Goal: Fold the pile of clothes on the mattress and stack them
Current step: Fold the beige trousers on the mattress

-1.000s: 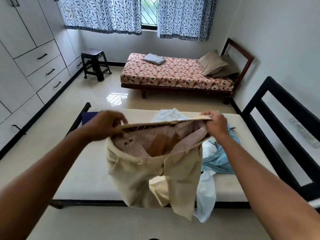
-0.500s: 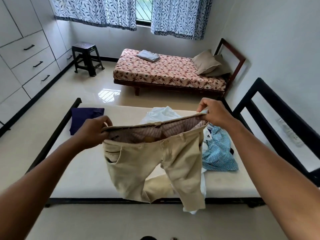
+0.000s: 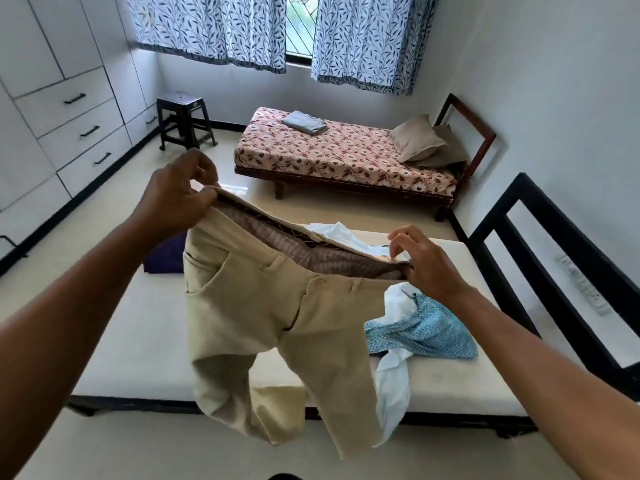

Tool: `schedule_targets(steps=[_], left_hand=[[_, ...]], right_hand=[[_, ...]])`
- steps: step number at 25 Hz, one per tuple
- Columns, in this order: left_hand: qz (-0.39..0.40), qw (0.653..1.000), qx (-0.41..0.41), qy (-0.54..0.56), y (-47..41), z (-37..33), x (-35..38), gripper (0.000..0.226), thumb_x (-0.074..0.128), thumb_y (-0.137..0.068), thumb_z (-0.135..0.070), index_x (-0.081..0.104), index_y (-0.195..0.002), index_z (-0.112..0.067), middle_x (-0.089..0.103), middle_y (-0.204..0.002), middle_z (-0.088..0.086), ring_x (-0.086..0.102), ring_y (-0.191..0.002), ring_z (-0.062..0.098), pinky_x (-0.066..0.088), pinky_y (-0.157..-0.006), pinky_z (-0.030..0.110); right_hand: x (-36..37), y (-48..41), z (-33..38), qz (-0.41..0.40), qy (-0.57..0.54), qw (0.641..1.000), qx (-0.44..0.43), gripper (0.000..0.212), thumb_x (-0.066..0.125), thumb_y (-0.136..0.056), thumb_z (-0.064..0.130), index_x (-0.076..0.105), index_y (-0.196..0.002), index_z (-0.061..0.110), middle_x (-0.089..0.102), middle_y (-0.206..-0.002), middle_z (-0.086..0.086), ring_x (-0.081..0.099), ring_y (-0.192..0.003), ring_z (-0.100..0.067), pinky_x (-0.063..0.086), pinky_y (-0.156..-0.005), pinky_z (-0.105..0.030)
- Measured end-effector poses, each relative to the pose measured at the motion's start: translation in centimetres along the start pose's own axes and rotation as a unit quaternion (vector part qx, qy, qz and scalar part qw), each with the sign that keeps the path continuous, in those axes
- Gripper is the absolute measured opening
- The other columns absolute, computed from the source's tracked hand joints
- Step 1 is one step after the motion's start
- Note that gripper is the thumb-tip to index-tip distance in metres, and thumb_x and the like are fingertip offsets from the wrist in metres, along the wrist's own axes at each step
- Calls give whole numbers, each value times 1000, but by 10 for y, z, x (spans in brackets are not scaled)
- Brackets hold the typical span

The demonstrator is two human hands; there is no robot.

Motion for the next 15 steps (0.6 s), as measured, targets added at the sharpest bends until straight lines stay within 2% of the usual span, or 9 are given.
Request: schedule_targets(steps=[2, 4, 6, 8, 10, 11, 12, 14, 15], left_hand=[[-41, 999, -11, -33, -7, 5, -13, 21, 64, -86, -9, 60, -97, -27, 72, -106, -3, 67, -84, 28, 55, -76, 43], [-71, 996, -21, -42, -12, 9, -25, 20, 63, -85, -11, 62, -95, -28, 73, -104, -6, 67, -91, 25, 55, -81, 43], [-92, 995, -21, -29, -15, 12, -38, 21, 61, -80, -13, 62, -89, -32, 75, -99, -8, 68, -97, 21, 56, -90, 45], [-111, 993, -17, -21, -17, 14, -52, 22, 57, -76, -12, 62, -85, -31, 75, -93, -9, 70, -99, 17, 56, -93, 46], [-124, 992, -6, -19, -17, 11, -64, 24, 55, -79, -4, 62, -85, -26, 76, -91, -8, 70, -98, 13, 57, -88, 39], [-118, 993, 10, -16, -15, 5, -64, 26, 56, -81, 1, 63, -86, -24, 76, -92, -6, 70, -93, 11, 57, -82, 33], [-102, 994, 37, -18, -13, -4, -62, 29, 57, -82, 4, 64, -87, -23, 75, -91, -4, 69, -83, 6, 56, -72, 27], [-69, 992, 94, -45, -6, -22, -54, 28, 59, -82, 8, 67, -88, -18, 69, -82, -7, 60, -60, -5, 43, -58, 8], [-63, 990, 113, -53, -4, -27, -53, 27, 59, -81, 8, 68, -87, -16, 65, -76, -12, 54, -53, -6, 37, -54, 5]], right_hand=[[4, 2, 21, 12, 9, 999, -34, 44, 75, -77, -8, 59, -105, 22, 52, -139, 3, 67, -96, -12, 55, -64, -29], [15, 4, 47, 28, 42, 995, -90, 41, 71, -83, -6, 63, -111, 24, 45, -152, 2, 67, -101, -13, 45, -59, -20], [27, 5, 67, 55, 64, 988, -132, 51, 62, -83, -11, 66, -117, 27, 35, -161, 1, 66, -114, -15, 49, -60, -23], [36, 2, 68, 75, 77, 985, -134, 62, 54, -79, -15, 67, -120, 30, 30, -165, 3, 65, -118, -16, 58, -65, -30], [45, -7, 55, 109, 88, 984, -110, 71, 51, -75, -15, 64, -125, 34, 32, -163, 3, 68, -109, -20, 60, -63, -38], [50, -13, 49, 134, 95, 982, -90, 78, 51, -75, -13, 59, -132, 39, 30, -163, 3, 69, -107, -23, 60, -64, -40], [59, -20, 49, 160, 92, 980, -73, 86, 52, -74, -11, 52, -141, 43, 26, -164, 3, 67, -111, -24, 60, -70, -40], [82, -34, 67, 218, 59, 972, -69, 95, 56, -74, -5, 40, -152, 47, 13, -169, 1, 55, -131, -24, 56, -87, -37], [99, -38, 85, 250, 37, 964, -77, 95, 59, -75, -2, 38, -154, 47, 5, -171, 2, 47, -139, -26, 53, -94, -37]])
Point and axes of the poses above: each hand's wrist, its own y-axis away from the middle knuckle, its own x-axis out of the palm, z = x × y, the point moved 9 cm from there along -y, towards the middle knuckle
